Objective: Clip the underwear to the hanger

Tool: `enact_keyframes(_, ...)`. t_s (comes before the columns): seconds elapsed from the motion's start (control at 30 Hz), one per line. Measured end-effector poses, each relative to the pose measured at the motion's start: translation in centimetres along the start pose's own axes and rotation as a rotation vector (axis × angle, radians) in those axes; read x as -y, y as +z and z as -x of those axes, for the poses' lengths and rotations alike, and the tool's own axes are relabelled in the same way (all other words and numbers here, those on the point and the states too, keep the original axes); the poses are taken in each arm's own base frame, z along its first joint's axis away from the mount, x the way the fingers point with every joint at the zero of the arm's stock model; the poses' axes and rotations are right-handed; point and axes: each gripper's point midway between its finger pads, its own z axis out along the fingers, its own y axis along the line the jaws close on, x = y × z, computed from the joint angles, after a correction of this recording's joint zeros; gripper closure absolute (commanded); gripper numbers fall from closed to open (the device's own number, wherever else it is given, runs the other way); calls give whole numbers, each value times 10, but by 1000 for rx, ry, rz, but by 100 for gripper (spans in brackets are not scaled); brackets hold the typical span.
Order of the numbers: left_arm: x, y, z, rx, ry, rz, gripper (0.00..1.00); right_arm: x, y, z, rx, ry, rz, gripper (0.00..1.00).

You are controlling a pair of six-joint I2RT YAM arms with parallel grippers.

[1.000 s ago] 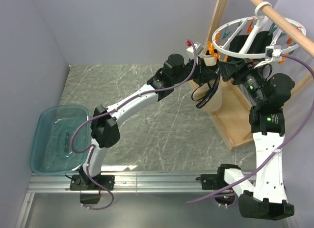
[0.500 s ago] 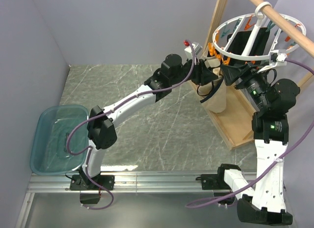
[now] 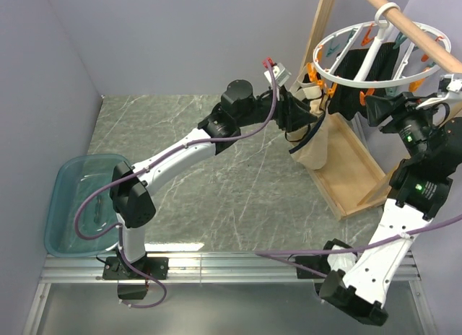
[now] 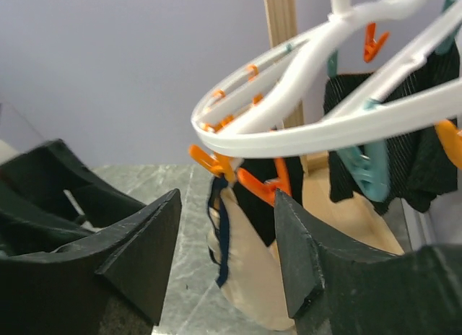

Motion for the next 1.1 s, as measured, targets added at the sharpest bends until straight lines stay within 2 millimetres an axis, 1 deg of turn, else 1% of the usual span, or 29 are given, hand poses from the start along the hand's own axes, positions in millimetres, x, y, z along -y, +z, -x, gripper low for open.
enact_keyframes(0.07, 4, 0, 1, 1, 16, -26, 44, 9, 0, -3, -20, 2, -8, 41)
enact_keyframes(0.17, 12, 2, 2, 2, 38, -60, 45, 17, -1, -10, -48, -8, -8, 44)
enact_keyframes(0.3, 18, 8, 1, 6, 54, -88, 47, 27, 0, -30, -102, -25, -1, 46)
enact_keyframes(0.47, 15, 9, -9, -9, 95, -83, 48, 36, -5, -58, -153, -44, -15, 50)
enact_keyframes(0.6, 9, 14, -11, -5, 154, -76, 47, 44, -6, -74, -169, -33, -33, 52)
enact_keyframes(0.73, 5, 18, -20, -17, 198, -74, 48, 53, -4, -87, -184, -34, -48, 53)
enact_keyframes(0.83, 4, 22, -24, -16, 227, -75, 48, 61, -4, -101, -195, -33, -59, 54)
enact_keyframes(0.9, 3, 26, -23, -12, 241, -77, 48, 66, -4, -114, -201, -23, -66, 55)
enact_keyframes(0.97, 3, 36, -14, 17, 264, -85, 49, 69, -5, -124, -202, -7, -73, 55)
enact_keyframes(1.03, 4, 46, -4, 54, 285, -93, 49, 72, -6, -132, -190, 1, -79, 55)
enact_keyframes(1.1, 8, 55, 5, 90, 301, -102, 49, 72, -5, -134, -154, -5, -76, 56)
